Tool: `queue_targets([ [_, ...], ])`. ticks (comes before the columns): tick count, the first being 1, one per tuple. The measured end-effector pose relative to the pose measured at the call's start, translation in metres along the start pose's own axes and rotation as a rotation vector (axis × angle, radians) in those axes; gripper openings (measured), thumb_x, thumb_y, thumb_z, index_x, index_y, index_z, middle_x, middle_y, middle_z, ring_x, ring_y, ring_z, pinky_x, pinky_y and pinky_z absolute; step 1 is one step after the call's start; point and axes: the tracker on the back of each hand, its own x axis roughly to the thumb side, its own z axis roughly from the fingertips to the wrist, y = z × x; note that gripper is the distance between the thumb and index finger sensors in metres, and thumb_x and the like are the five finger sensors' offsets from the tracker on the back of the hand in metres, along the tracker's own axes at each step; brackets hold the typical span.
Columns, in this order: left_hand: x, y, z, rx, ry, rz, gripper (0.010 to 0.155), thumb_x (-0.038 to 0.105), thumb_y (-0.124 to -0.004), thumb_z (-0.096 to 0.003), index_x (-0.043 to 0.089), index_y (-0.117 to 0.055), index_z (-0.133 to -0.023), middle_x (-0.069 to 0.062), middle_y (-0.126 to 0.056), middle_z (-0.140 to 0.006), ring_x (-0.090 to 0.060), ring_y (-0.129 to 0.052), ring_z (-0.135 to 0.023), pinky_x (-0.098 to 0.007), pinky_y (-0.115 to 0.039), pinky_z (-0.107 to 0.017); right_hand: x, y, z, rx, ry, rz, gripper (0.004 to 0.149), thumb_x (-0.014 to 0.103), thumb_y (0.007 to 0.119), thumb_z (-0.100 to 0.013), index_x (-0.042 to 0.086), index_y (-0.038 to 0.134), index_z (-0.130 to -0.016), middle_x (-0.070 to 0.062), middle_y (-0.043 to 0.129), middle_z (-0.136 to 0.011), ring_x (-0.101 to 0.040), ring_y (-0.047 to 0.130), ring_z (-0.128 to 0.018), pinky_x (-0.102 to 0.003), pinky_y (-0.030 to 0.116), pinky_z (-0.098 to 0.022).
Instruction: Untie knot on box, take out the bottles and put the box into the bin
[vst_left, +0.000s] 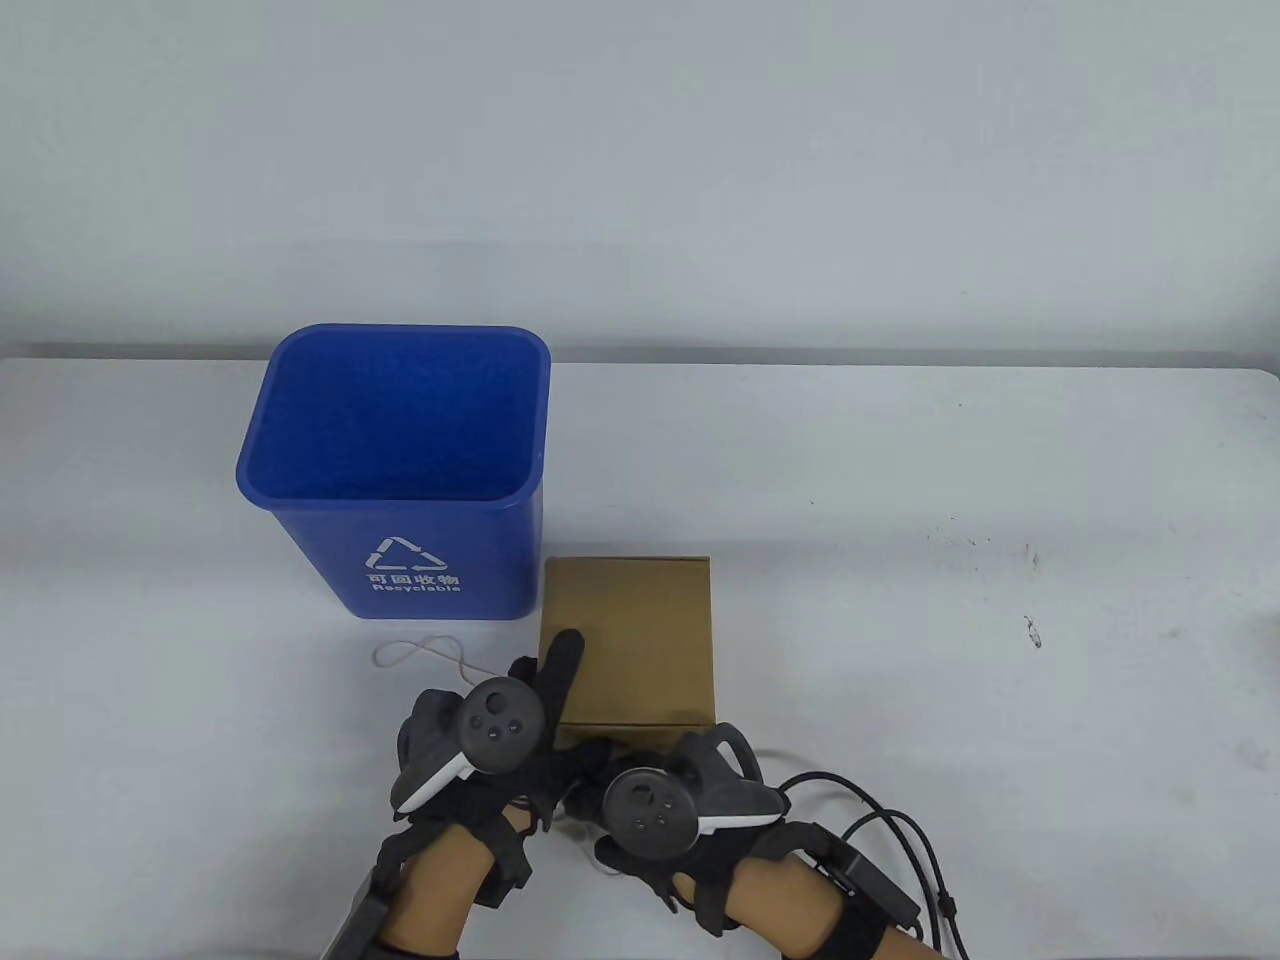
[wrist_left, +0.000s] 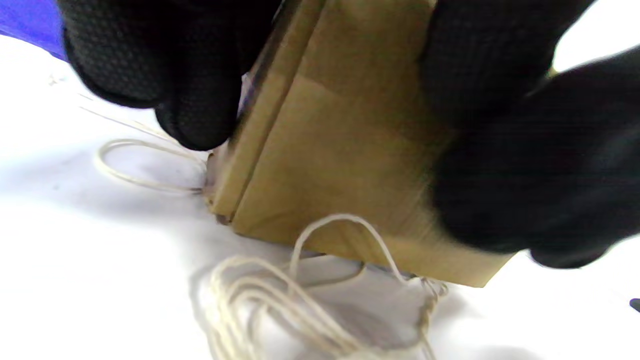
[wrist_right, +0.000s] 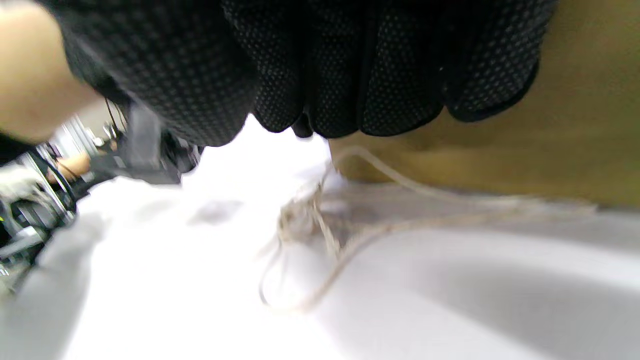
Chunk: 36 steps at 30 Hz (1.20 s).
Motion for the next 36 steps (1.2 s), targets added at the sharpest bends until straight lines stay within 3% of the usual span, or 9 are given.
queue_targets([
  [6,0.000,0.003,0.003,-0.007,-0.005,-0.020,0.102,0.059,-0.081,-0.0461,0.032,-0.006,-0.109,-0.029,-0.047,-0.109,-0.049,-0.088,-0.081,-0.060,-0.075,-0.058,-0.017,-0.058,0.032,-0.425,-0.032,-0.147,0.044,0.041,0.078,-0.047,0.015,0.089,-0.081,-0.011,0.090,-0.084,-0.036,0.093,-0.065,-0.048,0.080,-0.045],
  [9,0.001,0.011,0.009,0.019,-0.008,-0.038,0.103,0.059,-0.081,-0.0461,0.031,-0.004,-0.109,-0.027,-0.042,-0.111,-0.050,-0.084,-0.084,-0.061,-0.073,-0.060,-0.031,-0.058,0.034,-0.575,0.000,-0.051,0.049,0.041,0.075,-0.048,0.012,0.082,-0.087,-0.015,0.080,-0.092,-0.042,0.082,-0.076,-0.054,0.072,-0.051],
  [11,0.006,0.022,0.019,0.110,0.017,-0.079,0.103,0.057,-0.083,-0.0460,0.032,-0.006,-0.109,-0.025,-0.023,-0.114,-0.058,-0.056,-0.098,-0.071,-0.051,-0.069,-0.045,-0.048,0.028,-0.467,0.084,0.034,0.060,0.044,0.072,-0.049,0.012,0.064,-0.099,-0.016,0.055,-0.106,-0.051,0.058,-0.091,-0.064,0.056,-0.060],
  [13,0.016,0.037,0.030,0.232,-0.028,-0.225,0.095,0.060,-0.082,-0.0452,0.032,-0.022,-0.114,-0.023,-0.020,-0.115,-0.056,-0.046,-0.102,-0.071,-0.046,-0.071,-0.061,-0.036,0.022,-0.351,0.165,0.035,0.070,0.047,0.069,-0.050,0.013,0.044,-0.106,-0.015,0.030,-0.112,-0.058,0.036,-0.096,-0.071,0.041,-0.062],
  [17,0.047,0.045,0.051,0.319,-0.244,-0.303,0.067,0.057,-0.083,-0.0461,0.030,-0.070,-0.106,-0.011,-0.060,-0.106,-0.044,-0.065,-0.089,-0.063,-0.052,-0.071,-0.082,-0.024,0.018,-0.247,0.210,-0.097,0.077,0.052,0.064,-0.050,0.015,0.029,-0.109,-0.013,0.014,-0.113,-0.060,0.022,-0.097,-0.074,0.033,-0.062],
  [19,0.063,0.036,0.051,0.266,-0.345,-0.300,0.060,0.057,-0.082,-0.0463,0.027,-0.081,-0.099,-0.004,-0.091,-0.080,-0.035,-0.091,-0.065,-0.057,-0.073,-0.059,-0.087,-0.021,0.017,-0.206,0.217,-0.177,0.077,0.052,0.062,-0.051,0.015,0.027,-0.109,-0.014,0.013,-0.112,-0.060,0.024,-0.097,-0.074,0.035,-0.062],
  [22,0.077,0.008,0.035,-0.023,-0.362,-0.288,0.058,0.054,-0.080,-0.0484,0.023,-0.083,-0.097,0.000,-0.101,-0.055,-0.027,-0.099,-0.040,-0.050,-0.084,-0.042,-0.093,-0.013,0.016,-0.105,0.235,-0.280,0.077,0.054,0.057,-0.051,0.016,0.021,-0.108,-0.010,0.003,-0.111,-0.064,0.035,-0.094,-0.072,0.041,-0.062],
  [29,0.072,-0.045,0.011,-0.375,-0.274,-0.390,0.057,0.045,-0.078,-0.0509,0.026,-0.069,-0.104,0.003,-0.101,-0.039,-0.023,-0.098,-0.024,-0.046,-0.086,-0.032,-0.096,-0.010,0.016,-0.058,0.242,-0.289,0.078,0.055,0.053,-0.050,0.019,0.013,-0.107,-0.006,-0.006,-0.108,-0.063,0.043,-0.093,-0.070,0.046,-0.062],
  [36,0.048,-0.045,0.003,-0.447,-0.074,-0.332,0.056,0.041,-0.074,-0.0522,0.026,-0.065,-0.105,0.003,-0.101,-0.037,-0.023,-0.098,-0.023,-0.047,-0.086,-0.031,-0.100,-0.005,0.022,-0.071,0.223,-0.272,0.078,0.055,0.049,-0.049,0.019,0.008,-0.105,-0.006,-0.009,-0.106,-0.062,0.043,-0.094,-0.069,0.047,-0.063],
])
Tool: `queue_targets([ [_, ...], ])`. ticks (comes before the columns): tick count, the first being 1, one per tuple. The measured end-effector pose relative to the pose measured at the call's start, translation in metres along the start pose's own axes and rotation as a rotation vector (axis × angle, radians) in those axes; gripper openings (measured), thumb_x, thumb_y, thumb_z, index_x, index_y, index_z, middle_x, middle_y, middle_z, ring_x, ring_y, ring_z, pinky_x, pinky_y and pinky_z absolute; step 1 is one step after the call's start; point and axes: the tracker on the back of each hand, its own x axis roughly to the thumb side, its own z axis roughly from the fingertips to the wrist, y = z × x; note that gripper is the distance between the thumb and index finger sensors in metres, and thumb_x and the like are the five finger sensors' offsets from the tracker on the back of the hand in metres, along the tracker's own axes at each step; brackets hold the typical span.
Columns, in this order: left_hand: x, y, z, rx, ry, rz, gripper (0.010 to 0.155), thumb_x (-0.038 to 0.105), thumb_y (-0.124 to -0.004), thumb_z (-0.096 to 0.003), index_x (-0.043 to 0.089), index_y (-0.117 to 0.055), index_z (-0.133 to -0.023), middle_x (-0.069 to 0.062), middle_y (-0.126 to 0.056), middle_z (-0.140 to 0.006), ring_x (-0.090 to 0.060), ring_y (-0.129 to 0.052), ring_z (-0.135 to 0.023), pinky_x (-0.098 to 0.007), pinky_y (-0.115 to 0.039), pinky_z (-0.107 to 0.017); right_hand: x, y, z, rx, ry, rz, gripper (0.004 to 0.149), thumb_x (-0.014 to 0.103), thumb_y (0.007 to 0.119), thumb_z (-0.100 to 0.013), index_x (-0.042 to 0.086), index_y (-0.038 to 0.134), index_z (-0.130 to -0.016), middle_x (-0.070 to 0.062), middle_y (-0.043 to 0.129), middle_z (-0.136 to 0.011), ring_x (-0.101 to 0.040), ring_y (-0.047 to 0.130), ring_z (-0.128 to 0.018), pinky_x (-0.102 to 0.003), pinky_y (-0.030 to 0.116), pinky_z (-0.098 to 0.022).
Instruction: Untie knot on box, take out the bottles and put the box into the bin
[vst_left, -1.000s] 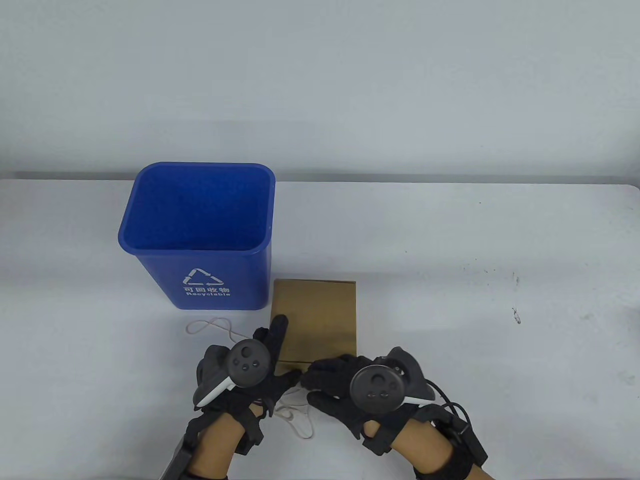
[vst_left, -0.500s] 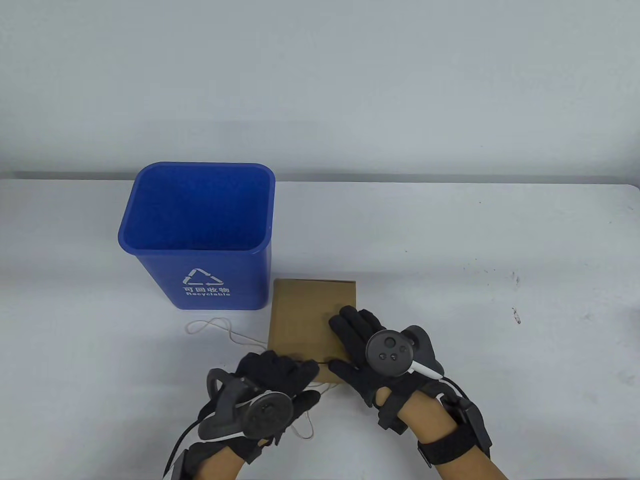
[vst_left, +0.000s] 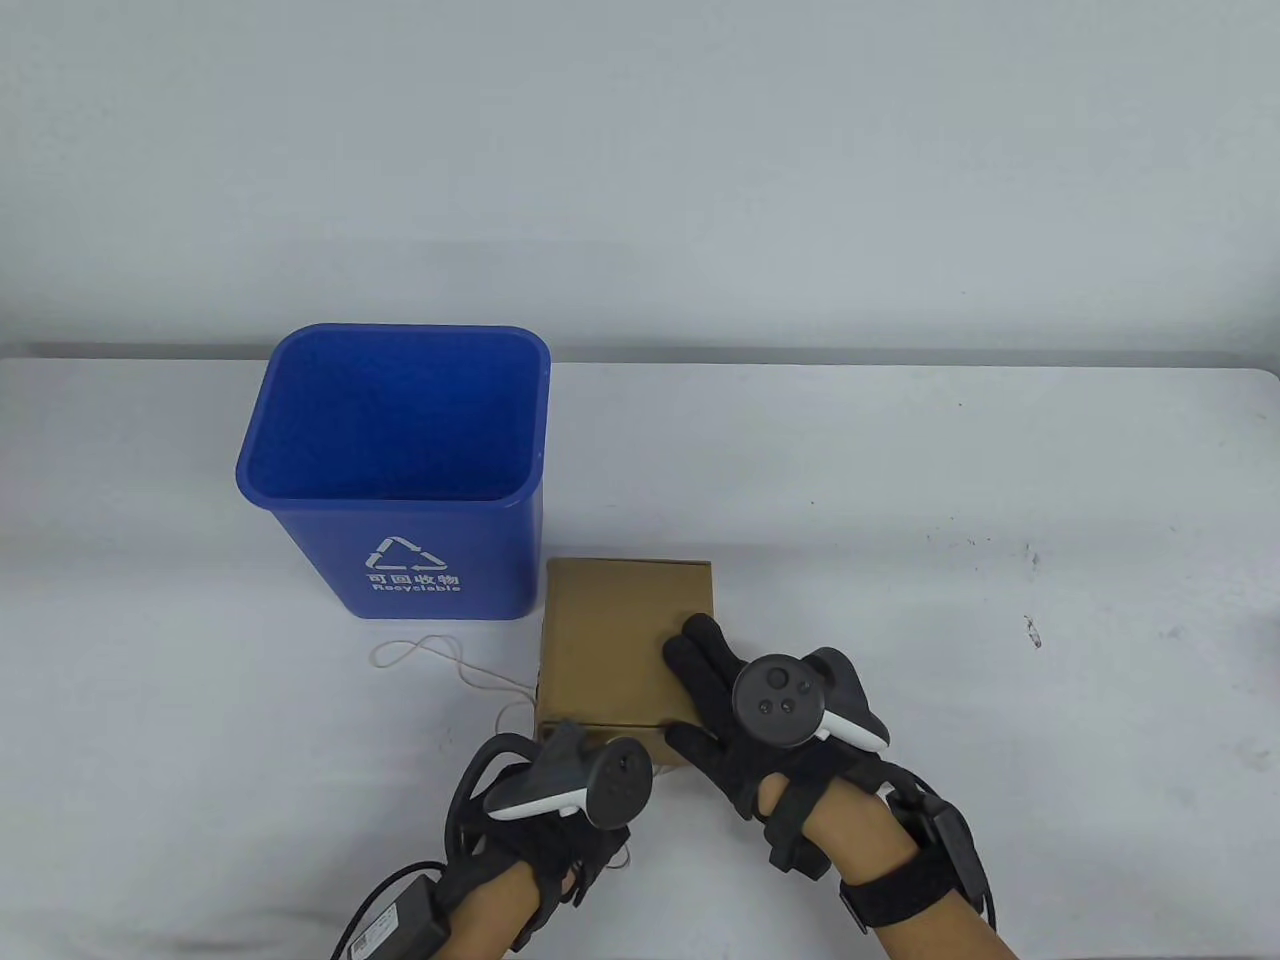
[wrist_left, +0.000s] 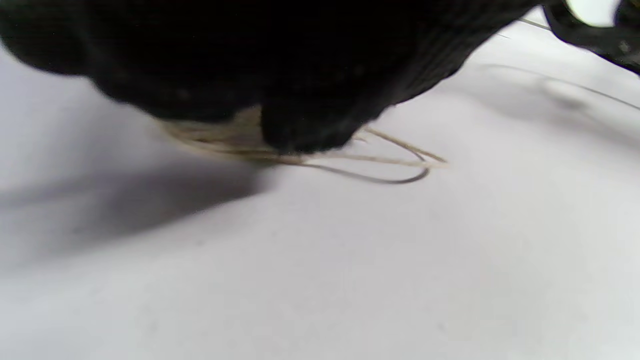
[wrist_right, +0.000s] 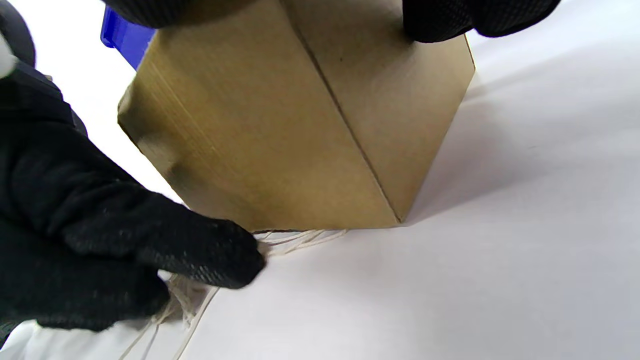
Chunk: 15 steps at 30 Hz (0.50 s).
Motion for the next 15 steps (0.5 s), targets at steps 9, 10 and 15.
queue_targets([
  [9,-0.038,0.003,0.006,-0.013,0.180,0.120,0.052,0.039,-0.075,-0.0524,0.029,-0.065,-0.102,0.003,-0.102,-0.035,-0.024,-0.098,-0.021,-0.047,-0.086,-0.029,-0.005,-0.002,0.000,-0.011,-0.002,-0.031,0.078,0.052,0.049,-0.049,0.016,0.008,-0.105,-0.009,-0.010,-0.106,-0.063,0.043,-0.094,-0.070,0.046,-0.063],
  [10,-0.042,0.004,0.007,-0.010,0.201,0.107,0.052,0.039,-0.075,-0.0522,0.028,-0.065,-0.102,0.003,-0.102,-0.035,-0.024,-0.098,-0.020,-0.047,-0.086,-0.029,-0.007,-0.003,0.001,-0.021,0.001,-0.030,0.078,0.052,0.049,-0.049,0.015,0.008,-0.105,-0.009,-0.010,-0.105,-0.063,0.044,-0.094,-0.069,0.047,-0.064],
  [15,-0.056,0.006,0.008,-0.028,0.269,0.155,0.054,0.038,-0.076,-0.0522,0.026,-0.062,-0.102,0.003,-0.102,-0.035,-0.024,-0.098,-0.021,-0.047,-0.087,-0.029,-0.015,-0.006,0.007,-0.037,-0.018,-0.049,0.079,0.052,0.049,-0.049,0.014,0.008,-0.105,-0.011,-0.009,-0.105,-0.062,0.047,-0.094,-0.068,0.050,-0.064],
])
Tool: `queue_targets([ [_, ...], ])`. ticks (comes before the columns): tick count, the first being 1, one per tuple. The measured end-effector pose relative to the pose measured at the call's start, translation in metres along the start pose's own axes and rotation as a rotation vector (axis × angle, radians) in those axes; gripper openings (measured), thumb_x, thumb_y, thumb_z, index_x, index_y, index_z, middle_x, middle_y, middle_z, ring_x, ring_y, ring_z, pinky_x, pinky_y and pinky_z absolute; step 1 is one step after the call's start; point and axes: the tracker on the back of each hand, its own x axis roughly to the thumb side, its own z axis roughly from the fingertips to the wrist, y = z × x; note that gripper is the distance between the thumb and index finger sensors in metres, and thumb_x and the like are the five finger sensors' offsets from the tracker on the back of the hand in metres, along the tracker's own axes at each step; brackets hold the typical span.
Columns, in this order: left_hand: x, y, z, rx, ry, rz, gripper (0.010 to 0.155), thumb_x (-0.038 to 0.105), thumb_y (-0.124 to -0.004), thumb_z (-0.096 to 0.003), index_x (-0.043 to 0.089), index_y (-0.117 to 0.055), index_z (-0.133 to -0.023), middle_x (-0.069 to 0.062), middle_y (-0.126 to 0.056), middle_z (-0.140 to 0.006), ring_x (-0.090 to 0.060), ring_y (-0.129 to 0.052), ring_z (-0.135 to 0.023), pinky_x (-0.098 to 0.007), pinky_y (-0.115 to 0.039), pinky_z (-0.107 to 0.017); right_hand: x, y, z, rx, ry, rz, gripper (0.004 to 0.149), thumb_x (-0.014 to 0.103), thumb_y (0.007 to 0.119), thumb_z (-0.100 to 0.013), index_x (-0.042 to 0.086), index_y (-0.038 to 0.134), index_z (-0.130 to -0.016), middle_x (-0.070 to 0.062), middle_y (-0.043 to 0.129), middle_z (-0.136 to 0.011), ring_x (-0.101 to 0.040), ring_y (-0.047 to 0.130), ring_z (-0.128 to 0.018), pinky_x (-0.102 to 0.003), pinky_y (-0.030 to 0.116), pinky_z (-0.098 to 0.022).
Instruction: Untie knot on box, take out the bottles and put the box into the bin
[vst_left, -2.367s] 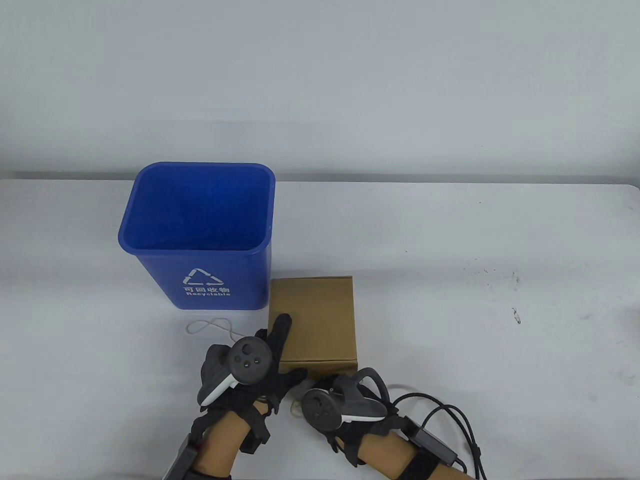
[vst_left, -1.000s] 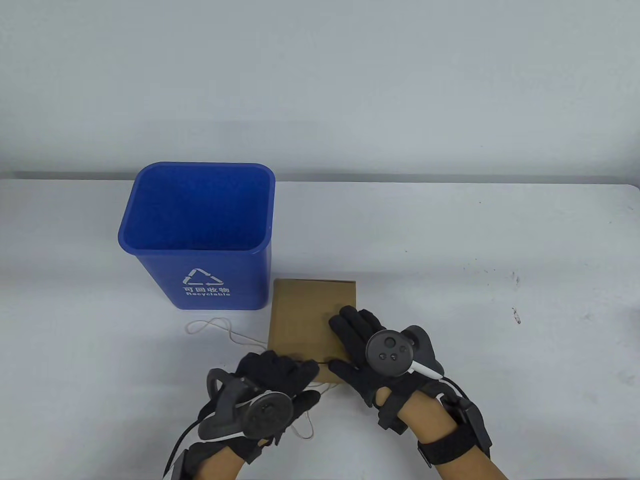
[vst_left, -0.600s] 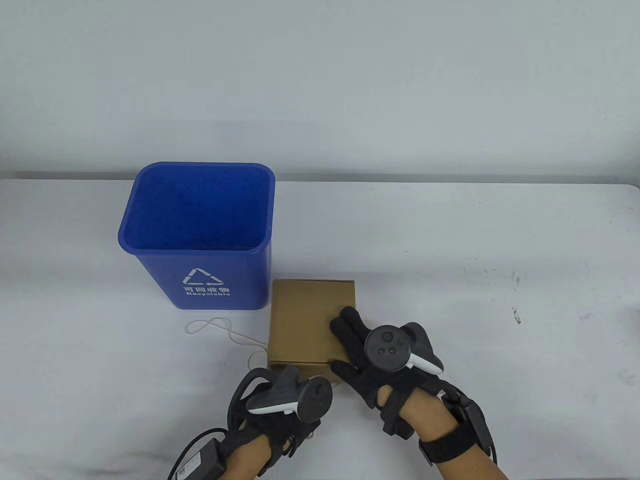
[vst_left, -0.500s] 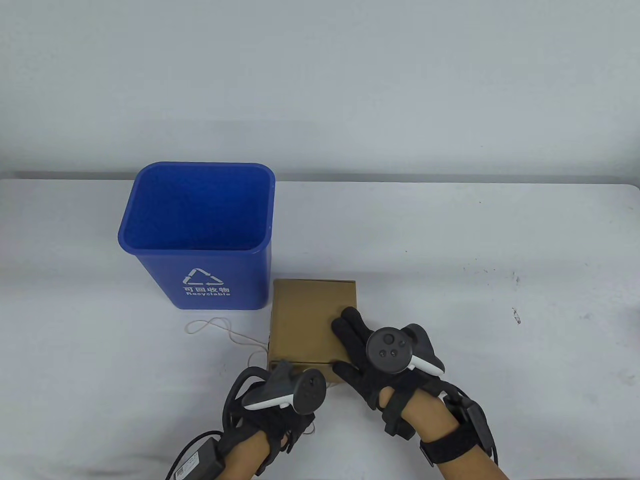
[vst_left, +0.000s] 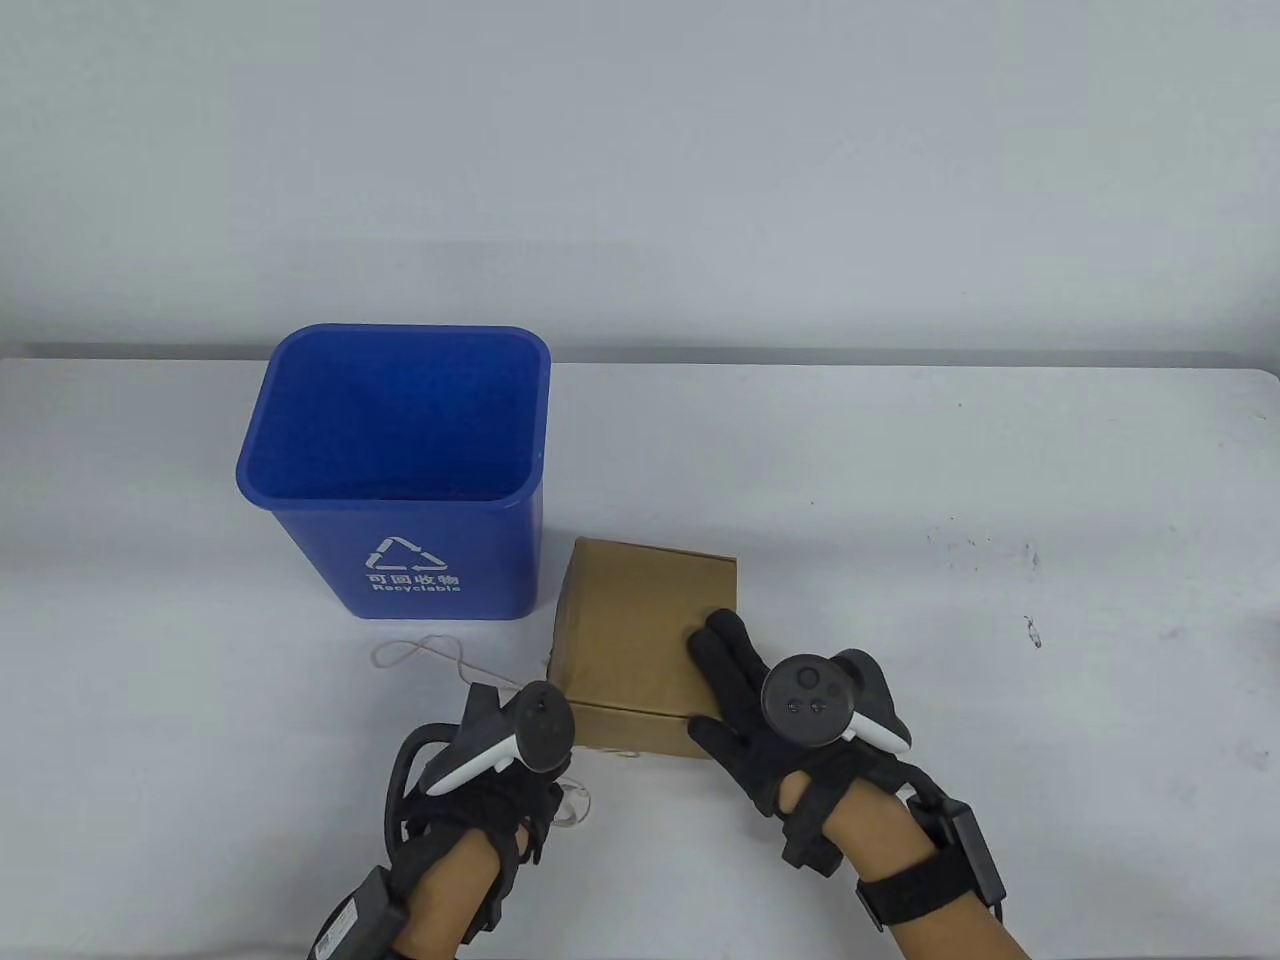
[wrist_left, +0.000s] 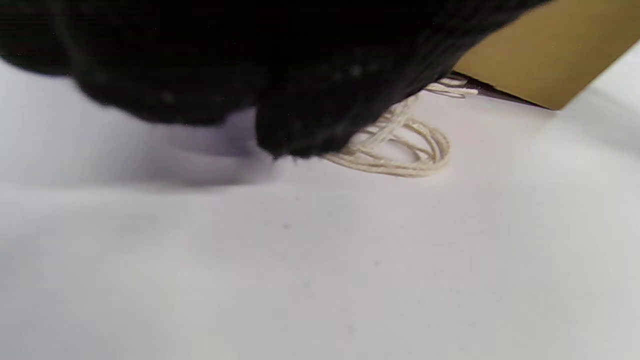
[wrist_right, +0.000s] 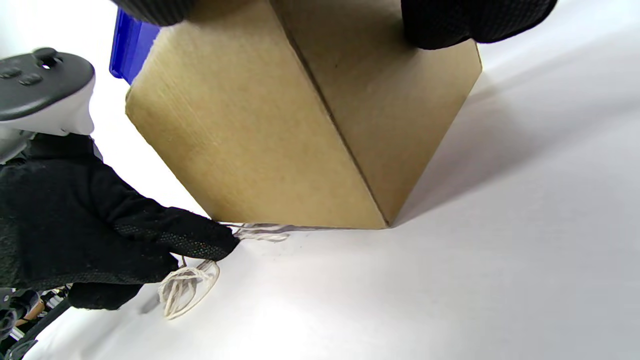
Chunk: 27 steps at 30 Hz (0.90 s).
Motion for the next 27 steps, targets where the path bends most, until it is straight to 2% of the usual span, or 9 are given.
queue_targets([
  [6,-0.024,0.005,0.001,-0.016,0.120,0.059,0.057,0.038,-0.076,-0.0529,0.024,-0.057,-0.105,0.003,-0.102,-0.039,-0.025,-0.099,-0.024,-0.049,-0.086,-0.031,0.001,-0.001,-0.001,0.017,0.002,0.015,0.078,0.052,0.050,-0.049,0.015,0.008,-0.105,-0.011,-0.009,-0.105,-0.062,0.046,-0.094,-0.067,0.049,-0.064],
  [11,-0.061,0.009,0.005,-0.020,0.194,0.183,0.059,0.037,-0.076,-0.0532,0.023,-0.056,-0.106,0.002,-0.102,-0.044,-0.027,-0.099,-0.029,-0.050,-0.085,-0.034,0.000,-0.002,-0.001,0.029,0.001,0.002,0.078,0.051,0.050,-0.050,0.015,0.009,-0.105,-0.010,-0.009,-0.105,-0.062,0.045,-0.094,-0.068,0.049,-0.064],
  [15,-0.087,0.012,0.009,0.002,0.266,0.241,0.062,0.035,-0.077,-0.0524,0.016,-0.056,-0.107,-0.001,-0.102,-0.051,-0.029,-0.100,-0.034,-0.050,-0.084,-0.037,0.000,-0.002,-0.001,0.035,0.003,0.001,0.078,0.051,0.051,-0.050,0.016,0.009,-0.105,-0.009,-0.009,-0.105,-0.062,0.044,-0.094,-0.068,0.048,-0.064],
  [19,-0.098,0.021,0.018,0.048,0.199,0.318,0.062,0.033,-0.077,-0.0521,0.016,-0.057,-0.108,-0.004,-0.100,-0.062,-0.031,-0.100,-0.043,-0.052,-0.082,-0.042,0.000,-0.003,-0.001,0.043,0.008,-0.002,0.078,0.051,0.051,-0.050,0.016,0.009,-0.105,-0.009,-0.009,-0.106,-0.063,0.044,-0.094,-0.068,0.047,-0.064],
  [22,-0.096,0.037,0.036,0.219,0.111,0.335,0.063,0.031,-0.080,-0.0508,0.019,-0.057,-0.109,-0.006,-0.096,-0.074,-0.035,-0.098,-0.052,-0.053,-0.080,-0.047,0.000,-0.003,-0.001,0.050,0.013,0.004,0.078,0.051,0.051,-0.050,0.016,0.010,-0.106,-0.008,-0.009,-0.106,-0.063,0.043,-0.094,-0.069,0.047,-0.064],
  [23,-0.094,0.042,0.042,0.272,0.089,0.317,0.068,0.029,-0.083,-0.0498,0.021,-0.054,-0.110,-0.008,-0.090,-0.084,-0.035,-0.096,-0.058,-0.054,-0.078,-0.050,0.000,-0.003,-0.001,0.054,0.014,0.003,0.077,0.051,0.051,-0.050,0.016,0.010,-0.106,-0.008,-0.009,-0.106,-0.064,0.042,-0.094,-0.069,0.047,-0.064],
  [25,-0.090,0.045,0.046,0.282,0.052,0.253,0.088,0.028,-0.092,-0.0466,0.023,-0.035,-0.114,-0.014,-0.053,-0.110,-0.042,-0.073,-0.087,-0.059,-0.065,-0.063,0.000,-0.003,-0.001,0.058,0.016,0.004,0.077,0.051,0.051,-0.050,0.016,0.010,-0.106,-0.008,-0.009,-0.106,-0.064,0.042,-0.094,-0.069,0.046,-0.064],
  [27,-0.089,0.042,0.040,0.228,0.076,0.142,0.111,0.036,-0.100,-0.0401,0.024,-0.018,-0.113,-0.015,-0.022,-0.116,-0.048,-0.047,-0.103,-0.065,-0.051,-0.072,-0.001,-0.004,-0.002,0.061,0.016,0.000,0.077,0.051,0.052,-0.050,0.017,0.010,-0.106,-0.008,-0.009,-0.106,-0.064,0.042,-0.094,-0.069,0.046,-0.064],
])
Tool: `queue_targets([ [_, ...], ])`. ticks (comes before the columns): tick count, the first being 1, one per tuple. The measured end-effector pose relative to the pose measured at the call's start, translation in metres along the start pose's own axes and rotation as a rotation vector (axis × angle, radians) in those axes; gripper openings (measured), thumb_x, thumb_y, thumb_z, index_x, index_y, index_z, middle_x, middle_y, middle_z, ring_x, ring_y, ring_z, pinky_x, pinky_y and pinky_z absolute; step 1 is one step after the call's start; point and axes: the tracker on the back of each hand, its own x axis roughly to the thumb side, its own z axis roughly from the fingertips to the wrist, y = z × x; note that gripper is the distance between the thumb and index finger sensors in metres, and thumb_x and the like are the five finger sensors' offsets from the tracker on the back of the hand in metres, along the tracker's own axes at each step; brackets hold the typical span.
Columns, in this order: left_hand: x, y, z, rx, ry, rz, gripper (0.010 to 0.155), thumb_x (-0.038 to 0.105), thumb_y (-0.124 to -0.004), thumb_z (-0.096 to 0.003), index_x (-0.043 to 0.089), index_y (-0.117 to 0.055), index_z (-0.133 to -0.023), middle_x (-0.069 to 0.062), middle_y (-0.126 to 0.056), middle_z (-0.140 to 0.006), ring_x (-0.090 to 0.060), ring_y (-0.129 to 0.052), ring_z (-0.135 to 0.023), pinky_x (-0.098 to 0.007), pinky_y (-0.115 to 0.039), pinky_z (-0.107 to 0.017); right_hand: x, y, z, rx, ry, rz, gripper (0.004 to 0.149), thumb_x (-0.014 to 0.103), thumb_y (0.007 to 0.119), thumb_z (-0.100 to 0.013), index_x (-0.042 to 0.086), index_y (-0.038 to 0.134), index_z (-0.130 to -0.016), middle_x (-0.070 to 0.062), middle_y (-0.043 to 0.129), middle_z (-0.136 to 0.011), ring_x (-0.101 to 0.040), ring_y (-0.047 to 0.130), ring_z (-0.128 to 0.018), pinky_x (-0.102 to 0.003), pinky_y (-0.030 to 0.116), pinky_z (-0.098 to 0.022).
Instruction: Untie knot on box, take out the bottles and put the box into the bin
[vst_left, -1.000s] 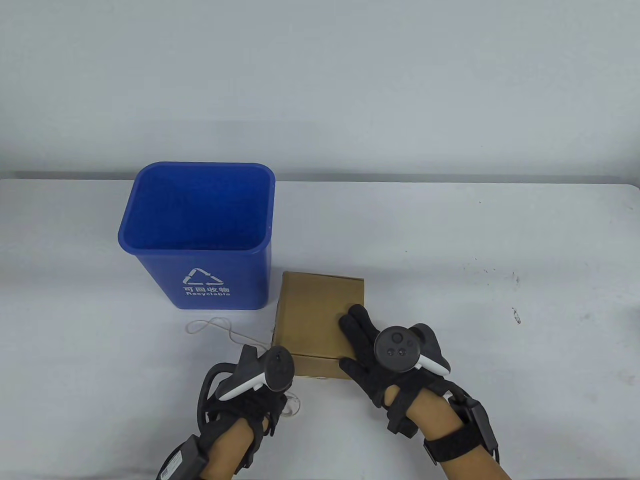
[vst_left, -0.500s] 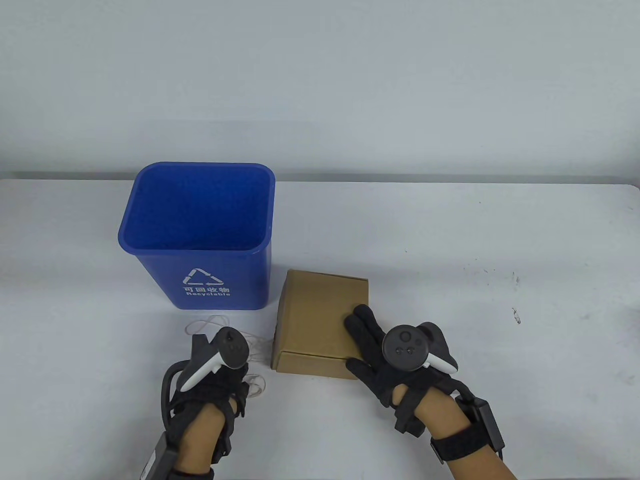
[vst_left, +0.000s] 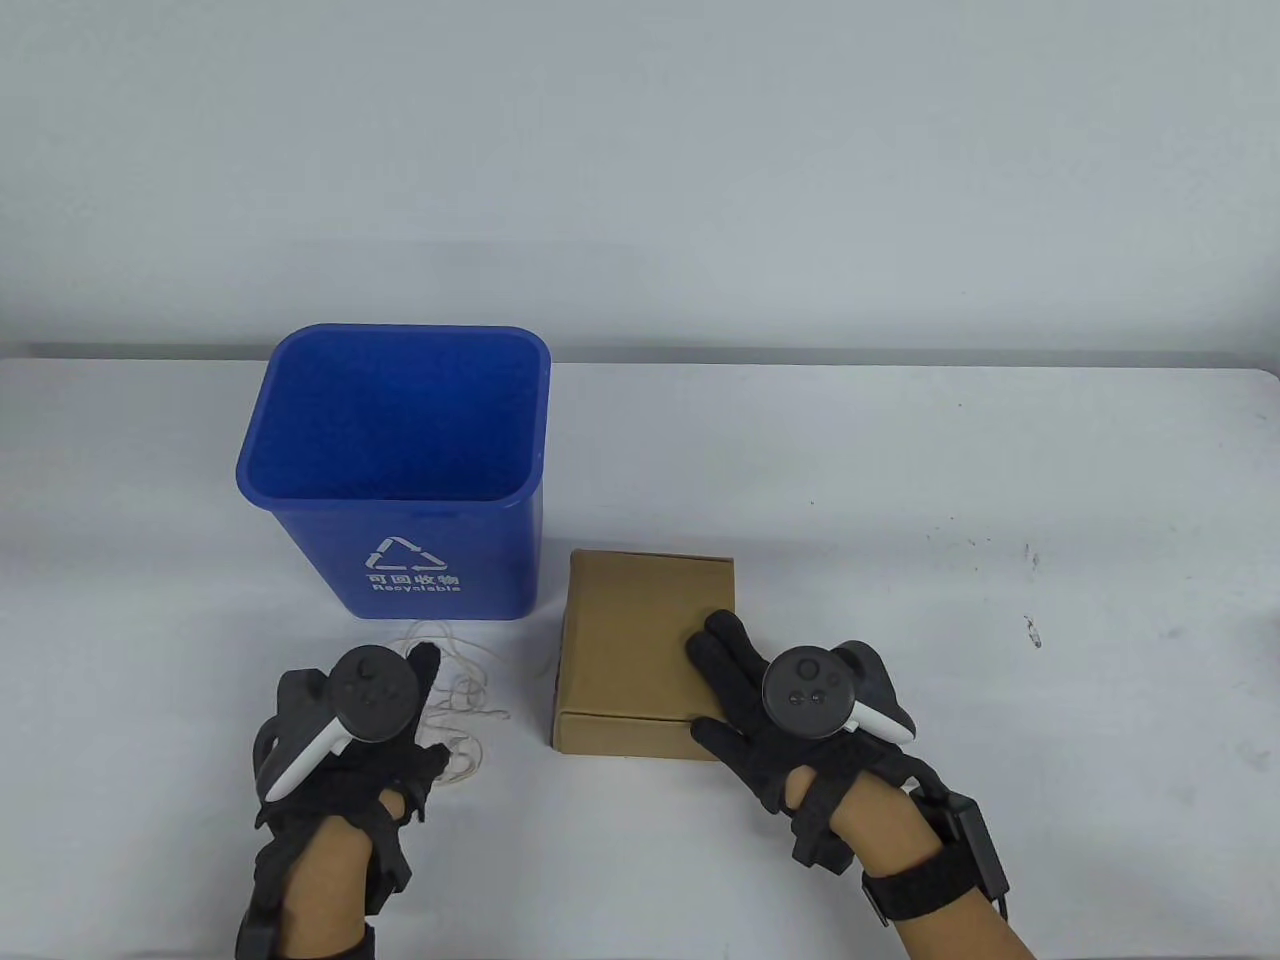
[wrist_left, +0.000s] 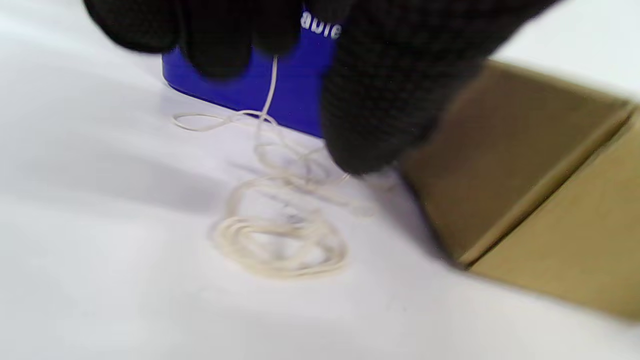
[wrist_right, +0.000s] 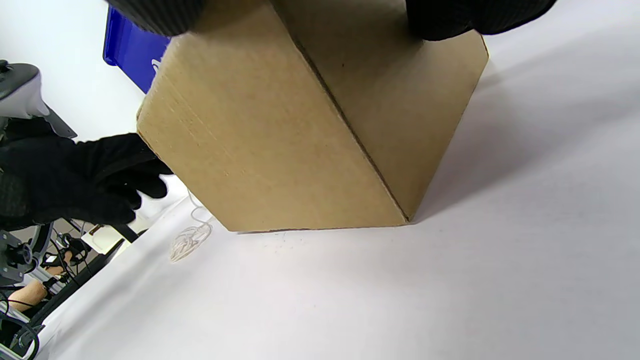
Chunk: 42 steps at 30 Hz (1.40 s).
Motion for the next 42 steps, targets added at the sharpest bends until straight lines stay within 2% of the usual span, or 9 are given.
queue_targets([
  [2,-0.001,-0.010,-0.011,-0.112,0.022,-0.035,0.122,0.043,-0.103,-0.0367,0.024,-0.008,-0.110,-0.016,-0.005,-0.114,-0.052,-0.030,-0.107,-0.069,-0.040,-0.074,0.000,0.000,0.000,0.002,0.001,0.001,0.077,0.051,0.051,-0.050,0.017,0.010,-0.106,-0.008,-0.009,-0.106,-0.064,0.042,-0.094,-0.069,0.046,-0.064],
  [5,-0.005,-0.018,-0.022,-0.178,0.066,-0.041,0.116,0.046,-0.103,-0.0350,0.018,-0.022,-0.113,-0.018,-0.016,-0.115,-0.053,-0.034,-0.105,-0.068,-0.041,-0.074,0.000,0.000,0.000,0.005,0.003,-0.002,0.077,0.051,0.052,-0.050,0.017,0.010,-0.106,-0.008,-0.010,-0.106,-0.064,0.042,-0.094,-0.069,0.046,-0.064],
  [8,-0.006,-0.010,-0.018,-0.109,0.054,-0.009,0.089,0.054,-0.101,-0.0341,0.013,-0.066,-0.105,-0.017,-0.039,-0.114,-0.052,-0.046,-0.103,-0.067,-0.046,-0.073,0.000,0.000,0.000,0.007,0.004,-0.005,0.077,0.051,0.052,-0.050,0.017,0.010,-0.106,-0.008,-0.010,-0.105,-0.064,0.041,-0.094,-0.069,0.046,-0.064],
  [11,-0.011,0.001,-0.014,0.026,0.050,0.011,0.077,0.061,-0.096,-0.0324,0.013,-0.080,-0.091,-0.016,-0.052,-0.112,-0.054,-0.047,-0.104,-0.072,-0.042,-0.074,0.000,0.000,-0.001,0.010,0.004,-0.007,0.077,0.051,0.052,-0.050,0.017,0.010,-0.106,-0.008,-0.010,-0.105,-0.064,0.041,-0.094,-0.069,0.046,-0.064],
  [14,-0.016,0.001,-0.018,0.030,0.017,0.025,0.113,0.060,-0.098,-0.0314,0.018,-0.036,-0.115,-0.015,-0.025,-0.118,-0.055,-0.028,-0.110,-0.076,-0.031,-0.075,0.000,0.000,-0.001,0.011,0.005,-0.009,0.077,0.051,0.052,-0.050,0.017,0.010,-0.106,-0.007,-0.010,-0.105,-0.064,0.041,-0.094,-0.069,0.046,-0.064],
  [16,-0.017,-0.006,-0.029,-0.072,0.007,0.016,0.125,0.061,-0.098,-0.0321,0.025,-0.010,-0.113,-0.014,-0.006,-0.117,-0.057,-0.016,-0.110,-0.077,-0.025,-0.075,0.000,0.000,-0.001,0.012,0.006,-0.010,0.077,0.051,0.052,-0.050,0.017,0.009,-0.106,-0.007,-0.010,-0.105,-0.064,0.041,-0.094,-0.069,0.046,-0.064],
  [21,-0.010,-0.029,-0.059,-0.278,0.004,-0.015,0.135,0.062,-0.098,-0.0298,0.020,0.006,-0.105,-0.019,0.012,-0.108,-0.059,-0.002,-0.107,-0.080,-0.014,-0.072,0.000,-0.001,-0.001,0.015,0.007,-0.016,0.077,0.051,0.052,-0.050,0.017,0.009,-0.106,-0.007,-0.010,-0.105,-0.064,0.040,-0.094,-0.069,0.045,-0.064],
  [33,-0.030,-0.029,-0.086,-0.286,0.067,-0.012,0.135,0.061,-0.098,-0.0319,0.016,0.007,-0.104,-0.014,0.001,-0.113,-0.050,-0.005,-0.109,-0.078,-0.014,-0.073,-0.001,-0.002,-0.002,0.028,0.001,-0.036,0.077,0.050,0.052,-0.051,0.017,0.010,-0.106,-0.006,-0.010,-0.105,-0.065,0.039,-0.094,-0.070,0.045,-0.064],
  [42,-0.025,-0.022,-0.086,-0.170,0.080,-0.013,0.106,0.054,-0.095,-0.0374,0.014,-0.032,-0.113,-0.016,-0.040,-0.110,-0.045,-0.039,-0.099,-0.069,-0.037,-0.076,-0.001,-0.002,-0.002,0.023,0.000,-0.045,0.077,0.050,0.053,-0.051,0.018,0.010,-0.106,-0.006,-0.010,-0.106,-0.065,0.039,-0.094,-0.070,0.045,-0.064],
])
